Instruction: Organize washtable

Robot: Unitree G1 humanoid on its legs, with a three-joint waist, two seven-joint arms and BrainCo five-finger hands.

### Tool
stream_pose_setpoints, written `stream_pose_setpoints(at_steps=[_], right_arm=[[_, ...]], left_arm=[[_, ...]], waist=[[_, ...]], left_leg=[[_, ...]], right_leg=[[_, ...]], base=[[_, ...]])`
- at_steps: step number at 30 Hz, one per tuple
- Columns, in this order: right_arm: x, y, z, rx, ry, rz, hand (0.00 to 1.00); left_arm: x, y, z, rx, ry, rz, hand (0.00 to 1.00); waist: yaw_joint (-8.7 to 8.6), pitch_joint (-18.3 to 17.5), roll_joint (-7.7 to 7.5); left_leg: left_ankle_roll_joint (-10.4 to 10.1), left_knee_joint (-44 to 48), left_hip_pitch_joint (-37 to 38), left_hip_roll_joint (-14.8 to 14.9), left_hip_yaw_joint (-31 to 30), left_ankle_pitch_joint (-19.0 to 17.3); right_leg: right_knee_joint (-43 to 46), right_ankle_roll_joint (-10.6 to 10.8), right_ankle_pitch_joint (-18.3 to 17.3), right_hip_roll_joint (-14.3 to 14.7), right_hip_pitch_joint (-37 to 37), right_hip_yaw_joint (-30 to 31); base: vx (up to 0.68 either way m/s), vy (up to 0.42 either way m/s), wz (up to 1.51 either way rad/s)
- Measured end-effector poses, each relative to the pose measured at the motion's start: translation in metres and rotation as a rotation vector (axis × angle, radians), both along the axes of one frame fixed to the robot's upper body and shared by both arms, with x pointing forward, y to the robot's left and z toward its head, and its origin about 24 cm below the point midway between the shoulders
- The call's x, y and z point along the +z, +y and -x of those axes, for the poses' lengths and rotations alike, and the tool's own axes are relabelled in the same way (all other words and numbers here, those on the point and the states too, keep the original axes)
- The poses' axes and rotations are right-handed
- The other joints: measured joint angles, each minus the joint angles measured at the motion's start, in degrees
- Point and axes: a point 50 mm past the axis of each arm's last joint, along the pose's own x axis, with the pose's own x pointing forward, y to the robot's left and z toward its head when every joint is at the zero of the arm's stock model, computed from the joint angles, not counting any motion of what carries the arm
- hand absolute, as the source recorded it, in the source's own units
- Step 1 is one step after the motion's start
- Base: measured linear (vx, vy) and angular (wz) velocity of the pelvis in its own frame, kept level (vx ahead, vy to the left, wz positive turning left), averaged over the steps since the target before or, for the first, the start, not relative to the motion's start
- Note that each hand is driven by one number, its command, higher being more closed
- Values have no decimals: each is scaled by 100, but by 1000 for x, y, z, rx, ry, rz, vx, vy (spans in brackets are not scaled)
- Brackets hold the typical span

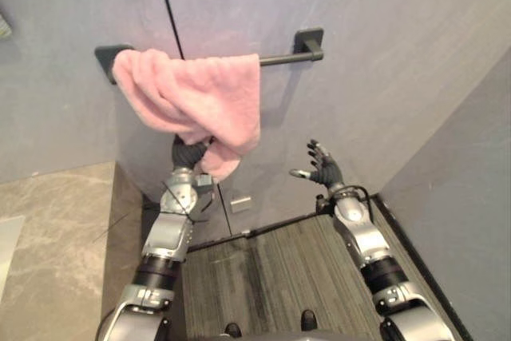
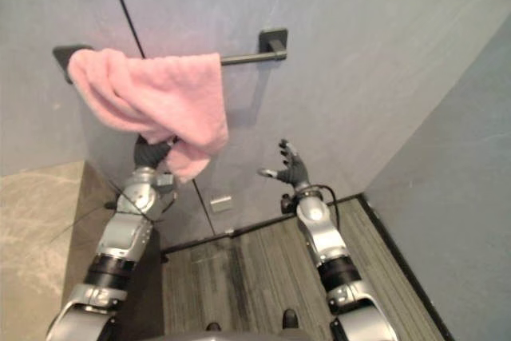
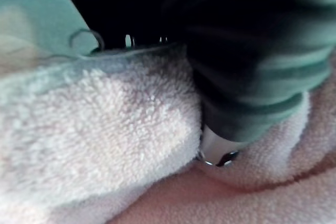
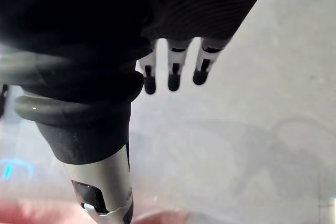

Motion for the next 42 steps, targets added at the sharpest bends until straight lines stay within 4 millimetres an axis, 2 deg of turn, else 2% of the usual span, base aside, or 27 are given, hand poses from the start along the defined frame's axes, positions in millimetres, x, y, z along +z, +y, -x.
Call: stream_pose_setpoints(at_steps=[7,11,14,19,24,30,31,42], right_arm=[[24,20,-12,107,-90,100,0],[33,31,-18,150,-119,143,0],[36,30,-24,132,-124,166,0],[52,32,-34,108,-169,187,0],[66,38,-40,118,-207,188,0],[67,39,-44,117,-198,201,0],[68,40,-45,119,-201,203,100],[67,45,-46,143,-195,230,100]], left_arm=[[6,-9,-1,-37,-29,2,100],[16,-15,-5,-65,-65,36,100],[24,-22,-9,-95,-92,56,100],[33,-30,-13,-128,-116,70,100],[32,-34,-12,-150,-110,81,100],[39,-37,-15,-164,-127,98,100],[39,-38,-15,-165,-130,99,100],[40,-38,-17,-180,-125,135,100]], waist=[[35,37,57],[36,46,70],[87,47,71],[162,127,66],[180,221,38],[185,272,-4],[185,293,-14],[187,386,-23]], left_leg=[[30,94,-62,3,-138,-2],[12,130,-104,9,-198,-13],[29,137,-166,10,-233,0],[42,145,-238,9,-311,10],[51,146,-295,5,-352,15],[51,160,-302,11,-399,15],[51,166,-302,12,-400,15],[51,230,-350,19,-474,14]], right_leg=[[4,0,0,-13,57,-130],[-1,-1,-1,-13,60,-179],[-1,-1,-1,-13,13,-206],[-16,-2,0,-10,-2,-308],[-16,-5,4,-12,0,-331],[-17,-10,8,-9,10,-335],[-17,-10,8,-9,14,-335],[-16,-17,13,-9,33,-406]], base=[[-29,-25,11],[-39,-26,7],[-19,-15,4],[4,-14,7],[6,-13,5],[-3,-5,1],[-43,-22,1],[-27,-15,3]])
